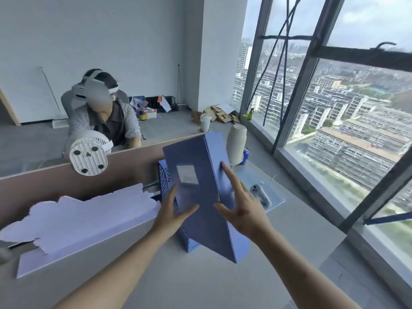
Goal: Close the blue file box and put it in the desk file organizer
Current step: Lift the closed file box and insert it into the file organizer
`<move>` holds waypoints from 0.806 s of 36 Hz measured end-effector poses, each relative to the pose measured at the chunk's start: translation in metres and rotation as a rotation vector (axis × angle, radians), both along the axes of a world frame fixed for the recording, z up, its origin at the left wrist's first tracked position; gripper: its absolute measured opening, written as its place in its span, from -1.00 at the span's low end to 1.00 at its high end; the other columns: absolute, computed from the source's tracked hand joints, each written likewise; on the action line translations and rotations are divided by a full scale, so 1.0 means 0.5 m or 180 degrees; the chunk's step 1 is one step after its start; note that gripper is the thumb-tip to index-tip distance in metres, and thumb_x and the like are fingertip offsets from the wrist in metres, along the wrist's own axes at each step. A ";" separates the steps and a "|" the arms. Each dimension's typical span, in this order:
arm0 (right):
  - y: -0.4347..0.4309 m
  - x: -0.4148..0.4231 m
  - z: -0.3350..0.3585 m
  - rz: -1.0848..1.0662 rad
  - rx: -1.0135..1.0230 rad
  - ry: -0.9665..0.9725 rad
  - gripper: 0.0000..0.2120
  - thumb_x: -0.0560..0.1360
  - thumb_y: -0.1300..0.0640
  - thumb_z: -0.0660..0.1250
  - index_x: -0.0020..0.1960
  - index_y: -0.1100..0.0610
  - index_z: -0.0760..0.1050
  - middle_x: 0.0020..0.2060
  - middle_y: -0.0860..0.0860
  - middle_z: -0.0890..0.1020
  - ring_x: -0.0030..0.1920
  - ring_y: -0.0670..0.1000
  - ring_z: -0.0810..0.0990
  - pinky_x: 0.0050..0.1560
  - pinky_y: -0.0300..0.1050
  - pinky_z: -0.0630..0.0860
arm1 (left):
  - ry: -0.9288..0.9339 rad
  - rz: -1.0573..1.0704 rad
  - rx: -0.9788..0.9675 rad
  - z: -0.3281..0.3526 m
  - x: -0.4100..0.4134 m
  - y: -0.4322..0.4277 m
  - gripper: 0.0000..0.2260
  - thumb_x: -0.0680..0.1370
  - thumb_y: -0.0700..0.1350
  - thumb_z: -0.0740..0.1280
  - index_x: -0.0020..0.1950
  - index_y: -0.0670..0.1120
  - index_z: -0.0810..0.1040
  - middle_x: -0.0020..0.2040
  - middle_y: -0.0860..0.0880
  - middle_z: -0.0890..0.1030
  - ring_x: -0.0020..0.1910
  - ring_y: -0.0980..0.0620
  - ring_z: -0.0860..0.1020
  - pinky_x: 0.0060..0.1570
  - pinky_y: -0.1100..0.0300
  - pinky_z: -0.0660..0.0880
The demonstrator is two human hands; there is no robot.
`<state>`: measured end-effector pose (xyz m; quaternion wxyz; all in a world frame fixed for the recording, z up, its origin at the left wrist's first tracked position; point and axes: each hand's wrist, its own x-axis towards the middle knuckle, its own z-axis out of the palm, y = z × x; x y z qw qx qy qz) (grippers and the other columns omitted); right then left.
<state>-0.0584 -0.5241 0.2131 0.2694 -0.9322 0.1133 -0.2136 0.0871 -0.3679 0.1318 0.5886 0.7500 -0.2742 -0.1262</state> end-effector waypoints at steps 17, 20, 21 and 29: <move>0.001 0.117 -0.061 -0.0196 0.0040 -0.0119 -0.05 0.49 -0.03 0.35 0.48 -0.41 -0.33 0.00 -0.04 0.33 -0.33 0.13 0.51 -0.33 0.08 0.52 | 0.0551 -0.0294 -0.0362 0.096 0.097 -0.073 -0.20 0.40 -0.03 0.53 0.36 0.51 0.11 0.18 0.49 0.34 0.25 0.08 0.54 0.16 -0.08 0.58; -0.001 0.131 -0.062 -0.0148 0.0016 -0.0172 -0.04 0.48 -0.04 0.37 0.48 -0.42 -0.32 0.01 -0.04 0.34 -0.34 0.11 0.50 -0.33 0.06 0.51 | 0.0469 -0.0225 -0.0349 0.091 0.114 -0.066 -0.18 0.25 0.21 0.57 0.29 0.64 0.12 0.27 0.48 0.34 0.36 -0.04 0.49 0.23 -0.19 0.53; -0.001 0.136 -0.063 -0.0125 0.0001 -0.0185 -0.04 0.47 -0.04 0.37 0.47 -0.43 -0.33 0.01 -0.05 0.35 -0.34 0.11 0.50 -0.31 0.08 0.53 | 0.0441 -0.0207 -0.0355 0.088 0.121 -0.064 -0.18 0.24 0.22 0.57 0.28 0.65 0.13 0.30 0.46 0.34 0.37 -0.07 0.49 0.26 -0.20 0.51; 0.006 0.195 -0.075 0.0057 0.0133 -0.0259 -0.08 0.50 0.00 0.36 0.51 -0.39 -0.27 0.06 -0.03 0.36 -0.32 0.14 0.51 -0.29 0.11 0.53 | 0.0337 -0.0159 -0.0525 0.088 0.170 -0.056 -0.20 0.24 0.21 0.60 0.29 0.60 0.21 0.52 0.20 0.32 0.47 -0.08 0.38 0.37 -0.21 0.39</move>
